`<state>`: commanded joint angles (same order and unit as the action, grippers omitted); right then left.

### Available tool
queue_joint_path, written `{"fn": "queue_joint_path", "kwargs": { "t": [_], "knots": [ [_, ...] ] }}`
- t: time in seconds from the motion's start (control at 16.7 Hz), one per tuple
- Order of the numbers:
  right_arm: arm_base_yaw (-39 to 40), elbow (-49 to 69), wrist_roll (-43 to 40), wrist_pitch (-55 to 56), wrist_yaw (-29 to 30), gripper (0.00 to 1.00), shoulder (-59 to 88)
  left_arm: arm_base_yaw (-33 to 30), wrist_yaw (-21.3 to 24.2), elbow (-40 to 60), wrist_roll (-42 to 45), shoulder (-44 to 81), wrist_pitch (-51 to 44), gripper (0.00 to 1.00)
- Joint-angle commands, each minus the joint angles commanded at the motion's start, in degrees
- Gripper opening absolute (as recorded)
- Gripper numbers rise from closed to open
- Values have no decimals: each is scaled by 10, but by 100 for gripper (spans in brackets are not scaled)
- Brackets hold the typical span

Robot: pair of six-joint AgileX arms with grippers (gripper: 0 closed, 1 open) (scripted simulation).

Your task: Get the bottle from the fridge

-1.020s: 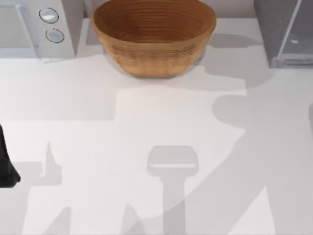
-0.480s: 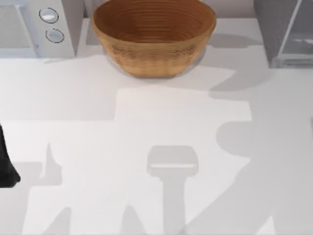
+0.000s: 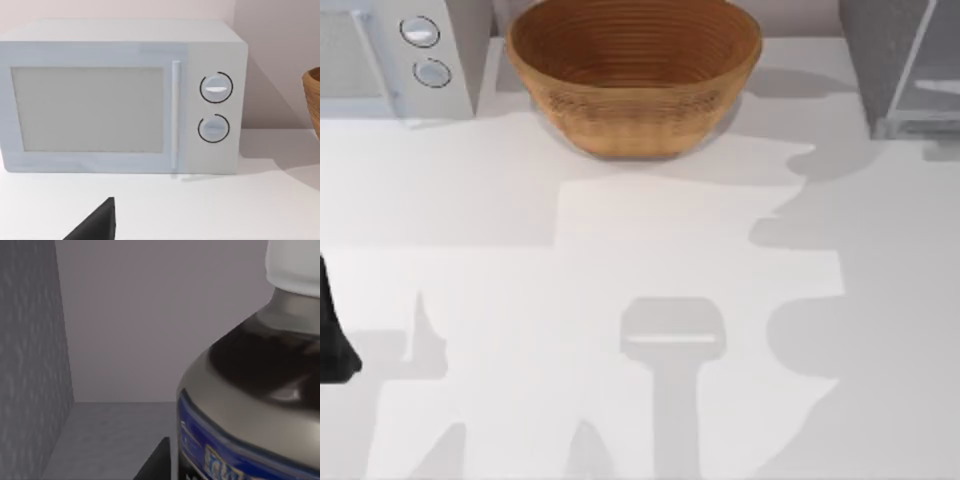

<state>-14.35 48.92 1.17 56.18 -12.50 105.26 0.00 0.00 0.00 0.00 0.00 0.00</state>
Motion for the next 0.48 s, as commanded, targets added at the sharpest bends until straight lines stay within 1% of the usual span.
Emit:
{"fn": "queue_joint_path", "kwargs": {
  "t": [0.24,0.48],
  "knots": [
    [4,-1,1,-5,1,0,-1,0,0,0,0,0,0,100],
    [16,-37,-3,-46,11,0,-77,0,0,0,0,0,0,100]
  ]
}}
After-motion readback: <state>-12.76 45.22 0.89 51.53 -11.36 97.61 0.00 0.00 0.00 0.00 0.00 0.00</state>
